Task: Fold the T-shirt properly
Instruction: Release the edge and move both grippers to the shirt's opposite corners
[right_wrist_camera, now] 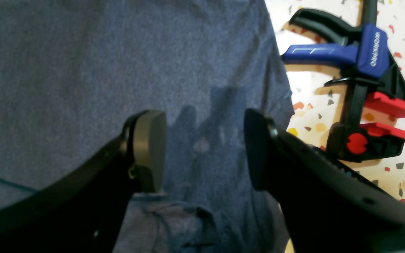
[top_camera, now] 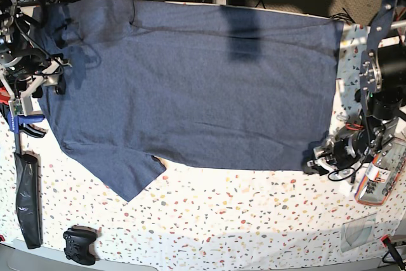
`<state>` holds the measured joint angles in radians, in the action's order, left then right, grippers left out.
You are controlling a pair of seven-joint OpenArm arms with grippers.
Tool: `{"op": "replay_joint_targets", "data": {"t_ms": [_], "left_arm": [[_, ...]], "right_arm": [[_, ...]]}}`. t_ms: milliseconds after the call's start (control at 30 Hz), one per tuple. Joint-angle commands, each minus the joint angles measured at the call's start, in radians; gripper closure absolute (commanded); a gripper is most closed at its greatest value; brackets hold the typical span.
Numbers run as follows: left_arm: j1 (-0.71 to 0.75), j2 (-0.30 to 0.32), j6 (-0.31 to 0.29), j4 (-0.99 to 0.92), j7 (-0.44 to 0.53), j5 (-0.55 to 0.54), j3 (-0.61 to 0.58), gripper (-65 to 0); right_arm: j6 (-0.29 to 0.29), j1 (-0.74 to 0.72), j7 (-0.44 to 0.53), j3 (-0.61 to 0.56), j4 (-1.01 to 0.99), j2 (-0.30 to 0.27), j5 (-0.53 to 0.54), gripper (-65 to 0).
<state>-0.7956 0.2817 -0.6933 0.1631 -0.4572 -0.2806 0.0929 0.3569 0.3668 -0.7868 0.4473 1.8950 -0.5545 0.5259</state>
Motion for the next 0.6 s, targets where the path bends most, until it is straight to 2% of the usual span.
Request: {"op": "replay_joint_targets", "data": {"t_ms": [0,67,100,133,233,400,500,567], "left_arm": [[-0.003,-0.007,-0.005,-0.005,-0.082,0.038,-0.002,-29.0],[-0.003,-0.004,-0.005,-0.005,-0.077,0.037,-0.002,-27.7],[-0.003,-0.001,-0.005,-0.005,-0.074,0.038,-0.002,-24.4],[-0.003,0.002,-0.005,-0.005,-0.072,0.037,-0.002,-19.7],[-0.003,0.011,-0.005,-0.005,-0.07,0.037,-0.002,0.0],[-0.003,0.035,-0.005,-0.005,-0.039,0.037,-0.002,0.0],[-0.003,0.04,-0.005,-0.005,-0.039,0.037,-0.002,0.0],[-0.003,0.04,-0.005,-0.005,-0.03,0.037,-0.002,0.0]], "right_arm": [[0.01,-0.007,0.023,0.009,0.013,-0.02,-0.002,-34.7],[0.01,-0.007,0.023,0.009,0.013,-0.02,-0.002,-34.7],[0.01,-0.007,0.024,0.009,0.013,-0.019,-0.002,-34.7],[0.01,-0.007,0.024,0.009,0.013,-0.019,-0.002,-34.7],[0.01,-0.007,0.047,0.009,0.013,-0.02,-0.003,-34.7],[0.013,-0.051,0.138,0.009,-0.047,-0.019,-0.032,-34.7],[0.089,-0.148,0.143,0.006,-0.168,-0.022,0.014,-34.7],[0.12,-0.237,0.14,-0.013,-0.26,-0.022,0.04,-34.7]]}}
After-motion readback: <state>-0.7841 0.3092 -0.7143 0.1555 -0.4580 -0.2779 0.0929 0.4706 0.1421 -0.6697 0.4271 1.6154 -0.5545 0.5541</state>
